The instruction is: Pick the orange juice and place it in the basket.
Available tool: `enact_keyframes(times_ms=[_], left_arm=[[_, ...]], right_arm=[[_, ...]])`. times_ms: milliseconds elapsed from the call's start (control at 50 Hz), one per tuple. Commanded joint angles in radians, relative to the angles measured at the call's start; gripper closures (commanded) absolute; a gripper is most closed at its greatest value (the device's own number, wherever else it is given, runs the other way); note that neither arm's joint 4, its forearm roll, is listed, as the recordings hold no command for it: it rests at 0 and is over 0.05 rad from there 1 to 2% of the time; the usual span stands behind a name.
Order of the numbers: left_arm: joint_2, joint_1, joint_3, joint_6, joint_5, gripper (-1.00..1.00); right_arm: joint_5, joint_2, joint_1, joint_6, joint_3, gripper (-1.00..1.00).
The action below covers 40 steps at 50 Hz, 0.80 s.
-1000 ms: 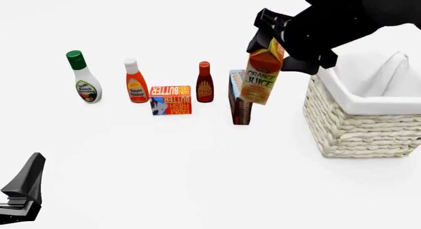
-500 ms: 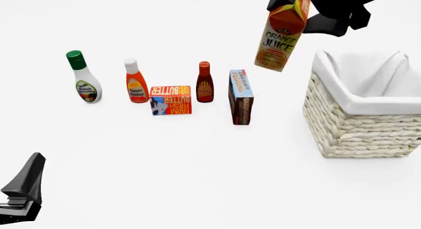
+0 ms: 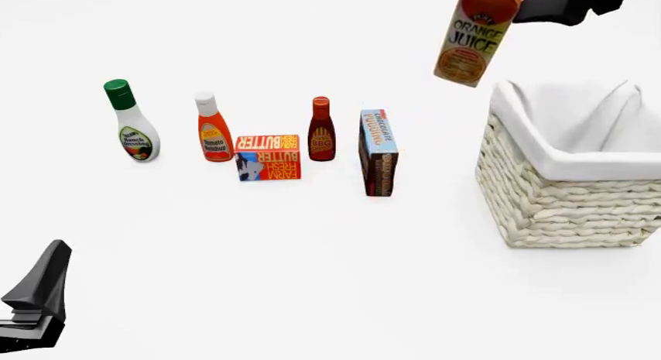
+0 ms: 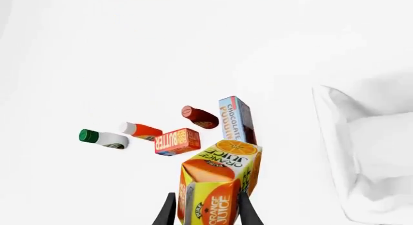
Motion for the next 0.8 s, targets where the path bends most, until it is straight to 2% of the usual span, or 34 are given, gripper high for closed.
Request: enact_keyframes(times_ms=[20,260,380,600,800], left_arm=[[0.000,0.000,0.000,0.000,0.000,-1.00],[0.000,0.000,0.000,0.000,0.000,-1.00],[0.000,0.000,0.000,0.000,0.000,-1.00],[0.000,0.000,0.000,0.000,0.000,-1.00],[0.000,0.000,0.000,0.000,0.000,-1.00]], right_arm=[[0.042,0.015,-0.099,0.001,-0.071,1.00],[0.052,0.010,-0.219,-0.020,-0.057,1.00],[0.033,0.002,-0.287,-0.020,-0.004,1.00],[0.012,0.030,-0.374,-0.021,0.021,1.00],[0.014,0.091,-0.428,-0.028,-0.008,1.00]])
